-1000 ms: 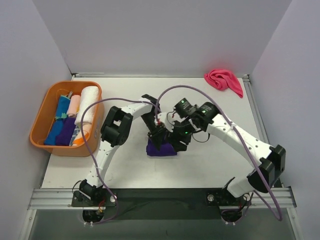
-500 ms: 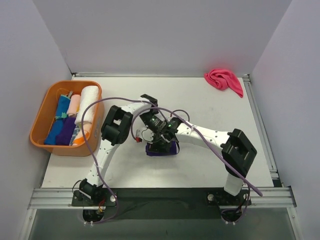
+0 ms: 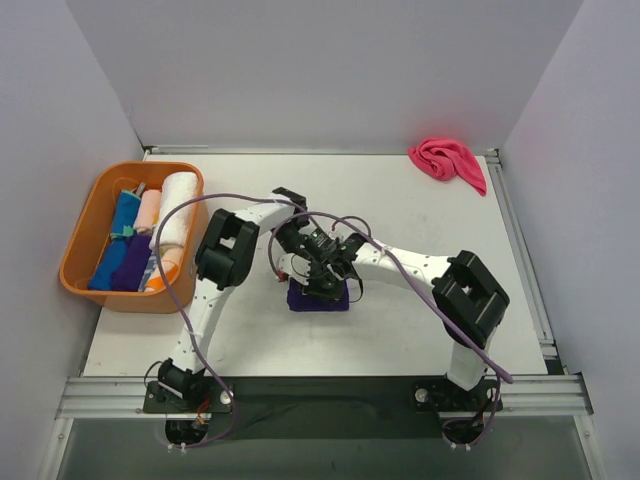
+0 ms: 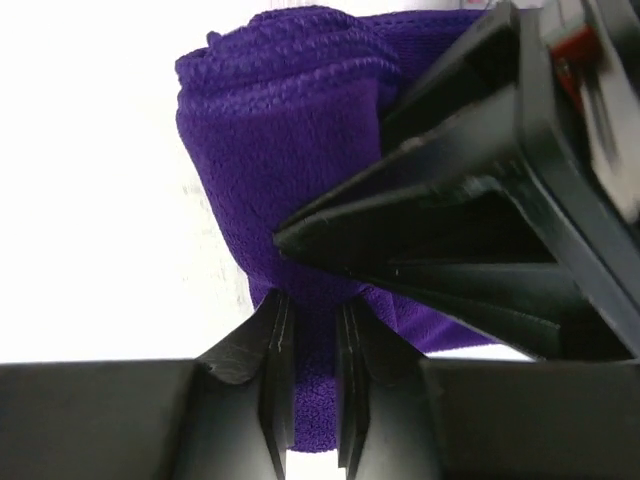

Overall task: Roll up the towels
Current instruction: Roll the towel

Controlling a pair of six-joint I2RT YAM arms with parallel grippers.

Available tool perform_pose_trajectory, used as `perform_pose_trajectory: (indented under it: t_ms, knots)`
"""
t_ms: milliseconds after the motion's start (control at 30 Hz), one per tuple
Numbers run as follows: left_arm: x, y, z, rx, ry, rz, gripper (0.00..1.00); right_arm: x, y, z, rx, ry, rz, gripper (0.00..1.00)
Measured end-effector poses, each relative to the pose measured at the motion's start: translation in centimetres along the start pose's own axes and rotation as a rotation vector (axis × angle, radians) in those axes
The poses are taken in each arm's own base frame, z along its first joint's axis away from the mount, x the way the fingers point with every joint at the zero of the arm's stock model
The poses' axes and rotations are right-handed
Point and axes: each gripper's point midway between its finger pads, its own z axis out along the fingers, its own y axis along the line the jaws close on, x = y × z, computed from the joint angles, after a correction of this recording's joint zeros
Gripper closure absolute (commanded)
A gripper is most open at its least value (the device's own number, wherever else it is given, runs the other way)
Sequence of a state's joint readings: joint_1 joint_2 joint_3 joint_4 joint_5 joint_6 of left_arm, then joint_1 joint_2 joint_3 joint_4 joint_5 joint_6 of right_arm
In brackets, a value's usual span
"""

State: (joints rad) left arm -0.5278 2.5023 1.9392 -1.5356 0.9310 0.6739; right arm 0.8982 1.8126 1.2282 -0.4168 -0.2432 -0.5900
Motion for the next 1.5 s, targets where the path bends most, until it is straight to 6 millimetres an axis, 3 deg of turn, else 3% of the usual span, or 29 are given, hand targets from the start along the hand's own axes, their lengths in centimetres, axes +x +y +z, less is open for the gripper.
perform_pose_trajectory:
  t_ms: [200, 333, 400, 467, 600, 700, 900, 1067, 1167, 1267, 1367, 1500]
  knots:
    - [-0.2, 1.3, -2.7, -0.075, -0.062, -0.023, 0.45, -1.4, -0.9, 0.2, -0.057, -0.131, 0.028, 1.00]
    - [-1.2, 2.7, -6.4, -0.168, -0.128, -0.027, 0.43, -1.9, -1.6, 0.5, -0.056, -0.166, 0.034, 1.00]
    - [-2.8, 4.1, -9.9, -0.272, -0.200, 0.027, 0.43, -1.7, -1.2, 0.5, -0.083, -0.162, 0.042, 1.00]
    - [-4.8, 5.4, -15.1, -0.392, -0.322, 0.091, 0.43, -1.5, -0.8, 0.4, -0.107, -0.155, 0.044, 1.00]
    - [-6.3, 6.2, -24.3, -0.590, -0.508, 0.165, 0.41, -1.5, -0.7, 0.4, -0.148, -0.155, 0.067, 1.00]
    - [-5.6, 5.9, -27.4, -0.657, -0.568, 0.153, 0.42, -1.5, -0.8, 0.4, -0.186, -0.158, 0.092, 1.00]
    - [-2.5, 4.2, -29.4, -0.682, -0.714, 0.065, 0.40, -1.7, -1.2, 0.5, -0.321, -0.151, 0.178, 1.00]
    - [1.3, 0.2, -32.8, -0.825, -0.923, 0.164, 0.30, -1.9, -0.9, 0.7, -0.489, -0.170, 0.294, 1.00]
    - [2.1, -3.7, -32.9, -0.921, -0.984, 0.327, 0.28, -2.1, -0.7, 0.7, -0.597, -0.190, 0.375, 1.00]
    - [2.2, -7.6, -30.1, -0.981, -0.962, 0.548, 0.27, -2.0, -0.3, 0.7, -0.690, -0.206, 0.453, 1.00]
    - [2.5, -9.2, -24.8, -0.993, -0.863, 0.743, 0.25, -1.9, 0.4, 0.7, -0.768, -0.202, 0.515, 1.00]
    - [3.8, -8.4, -16.0, -0.960, -0.663, 0.943, 0.24, -2.1, 1.3, 0.9, -0.864, -0.185, 0.588, 1.00]
